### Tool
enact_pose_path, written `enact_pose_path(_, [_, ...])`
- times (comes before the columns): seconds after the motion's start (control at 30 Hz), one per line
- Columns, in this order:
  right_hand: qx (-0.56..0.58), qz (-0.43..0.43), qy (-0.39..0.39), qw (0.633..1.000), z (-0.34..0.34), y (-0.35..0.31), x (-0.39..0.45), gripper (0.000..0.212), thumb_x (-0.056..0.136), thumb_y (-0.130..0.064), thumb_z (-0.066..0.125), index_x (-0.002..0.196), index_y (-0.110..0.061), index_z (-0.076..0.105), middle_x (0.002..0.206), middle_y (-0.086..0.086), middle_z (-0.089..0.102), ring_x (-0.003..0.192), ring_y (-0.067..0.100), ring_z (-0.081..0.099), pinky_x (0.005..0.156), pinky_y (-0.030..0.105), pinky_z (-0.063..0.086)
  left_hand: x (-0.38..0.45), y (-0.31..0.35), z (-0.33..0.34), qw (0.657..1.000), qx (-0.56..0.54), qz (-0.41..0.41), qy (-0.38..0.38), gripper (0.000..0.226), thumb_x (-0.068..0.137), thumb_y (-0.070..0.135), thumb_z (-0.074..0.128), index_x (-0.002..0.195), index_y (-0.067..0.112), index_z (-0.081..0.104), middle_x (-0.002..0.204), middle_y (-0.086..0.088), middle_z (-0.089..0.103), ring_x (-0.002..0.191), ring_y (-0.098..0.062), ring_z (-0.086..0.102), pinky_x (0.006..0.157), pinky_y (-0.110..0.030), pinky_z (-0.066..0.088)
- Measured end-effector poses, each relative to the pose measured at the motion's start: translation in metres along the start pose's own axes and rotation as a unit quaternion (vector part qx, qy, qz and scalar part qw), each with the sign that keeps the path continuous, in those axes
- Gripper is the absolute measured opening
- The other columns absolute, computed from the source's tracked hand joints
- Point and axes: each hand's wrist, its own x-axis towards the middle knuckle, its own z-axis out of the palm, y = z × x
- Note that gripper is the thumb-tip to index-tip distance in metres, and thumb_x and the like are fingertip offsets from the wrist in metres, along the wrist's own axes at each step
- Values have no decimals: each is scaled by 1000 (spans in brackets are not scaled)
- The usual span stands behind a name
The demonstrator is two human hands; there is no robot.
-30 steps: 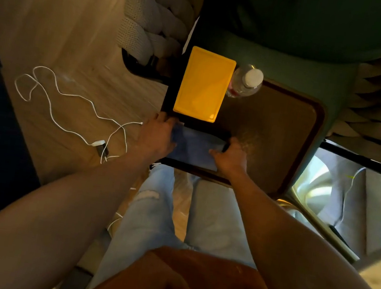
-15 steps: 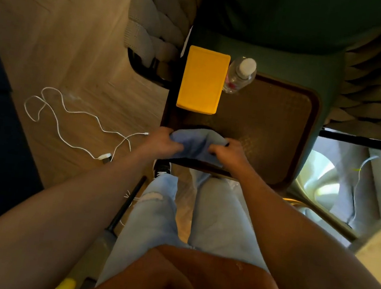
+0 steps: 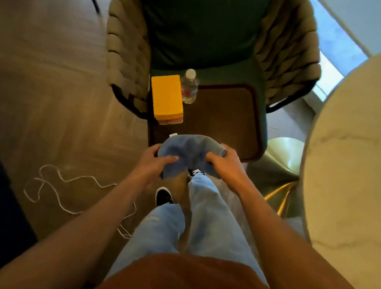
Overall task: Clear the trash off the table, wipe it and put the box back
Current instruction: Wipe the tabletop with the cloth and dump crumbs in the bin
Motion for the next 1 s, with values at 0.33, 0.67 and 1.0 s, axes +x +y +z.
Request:
enact_pose_path(0.33, [231,-147,110,955,-51,41,-115,38,90,-26,51,126,-27,39,113,2,53,99,11,58,76,25,53,-108,42,112,978,54,145,-139,16,90,25,62,106,26,63,105,-8,67,99,-26,65,82,-44,56])
enact_pose_path(0.67, [289,-220,293,885,-149,143,-201,61,92,-16,62,138,-35,28,126,-30,42,115,-16,47,92,9,42,-195,9,263,919,96,94,-372,75,82,73,35,138,24,49,132,-1,59,123,-15,55,101,-41,44])
enact_pose_path(1.0, [210,-160,550,793,-202,251,-250,45,89,-7,62,132,-9,48,120,-9,58,111,-8,54,89,11,44,-135,-16,359,677,407,582,-192,38,96,34,44,118,11,64,125,-7,61,131,-19,42,109,-38,35])
